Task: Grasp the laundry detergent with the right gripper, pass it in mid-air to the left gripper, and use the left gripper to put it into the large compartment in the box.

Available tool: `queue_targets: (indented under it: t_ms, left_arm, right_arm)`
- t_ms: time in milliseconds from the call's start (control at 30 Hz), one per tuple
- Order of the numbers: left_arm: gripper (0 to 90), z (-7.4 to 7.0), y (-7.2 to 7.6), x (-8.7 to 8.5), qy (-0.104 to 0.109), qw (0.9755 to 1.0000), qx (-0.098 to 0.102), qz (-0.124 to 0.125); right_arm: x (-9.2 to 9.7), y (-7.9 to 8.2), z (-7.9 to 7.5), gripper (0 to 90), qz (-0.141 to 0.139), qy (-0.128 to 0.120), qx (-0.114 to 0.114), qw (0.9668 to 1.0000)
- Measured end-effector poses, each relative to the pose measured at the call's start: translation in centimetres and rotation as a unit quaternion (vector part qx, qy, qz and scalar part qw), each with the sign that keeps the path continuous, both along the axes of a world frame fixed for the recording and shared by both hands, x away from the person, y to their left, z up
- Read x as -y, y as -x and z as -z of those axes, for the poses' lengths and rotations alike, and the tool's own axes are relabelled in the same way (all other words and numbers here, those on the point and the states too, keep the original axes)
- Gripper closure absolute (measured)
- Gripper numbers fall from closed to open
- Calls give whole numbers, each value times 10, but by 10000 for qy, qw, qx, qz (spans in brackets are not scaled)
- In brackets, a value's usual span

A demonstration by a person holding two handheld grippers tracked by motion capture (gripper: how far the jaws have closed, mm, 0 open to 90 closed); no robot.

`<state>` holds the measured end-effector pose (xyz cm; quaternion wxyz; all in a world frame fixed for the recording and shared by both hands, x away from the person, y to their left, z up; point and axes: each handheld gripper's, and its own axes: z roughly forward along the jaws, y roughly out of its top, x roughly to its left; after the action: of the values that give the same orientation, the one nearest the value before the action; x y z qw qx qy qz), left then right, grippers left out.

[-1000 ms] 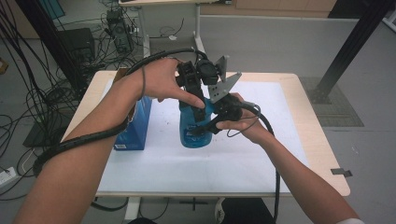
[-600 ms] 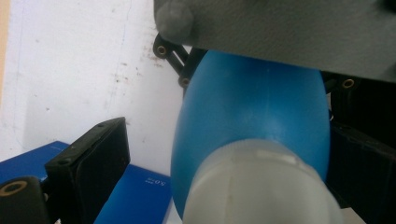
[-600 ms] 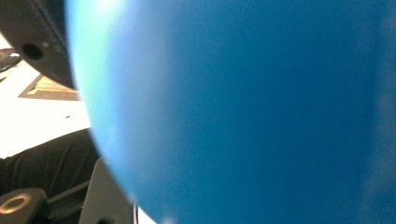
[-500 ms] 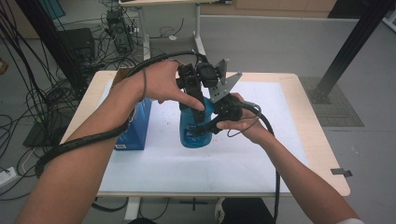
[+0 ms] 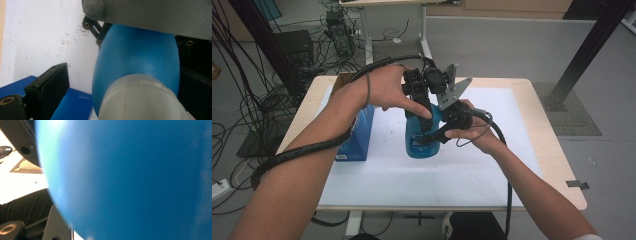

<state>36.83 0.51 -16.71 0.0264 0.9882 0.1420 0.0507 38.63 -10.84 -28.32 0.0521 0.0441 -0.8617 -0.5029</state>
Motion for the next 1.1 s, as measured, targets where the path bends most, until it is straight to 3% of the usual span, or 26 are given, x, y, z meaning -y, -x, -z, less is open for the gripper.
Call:
queue_targets:
  t_ms: [33,533,833,1100]
  left_arm:
    - [55,0,0,0,0,10000,0,0]
    - [57,-2,0,-2,-33,10000,23,-3]
    - [58,-2,0,-1,-32,10000,19,0]
    - [58,-3,0,-1,-53,10000,34,-12]
  right_arm:
    - [0,-1,0,435,-9,1,86,10000]
    - [-1,0,0,435,-21,-3,-24,10000]
    - [0,-1,1,434,-12,20,57,10000]
    - [1,0,1,435,6,21,-51,10000]
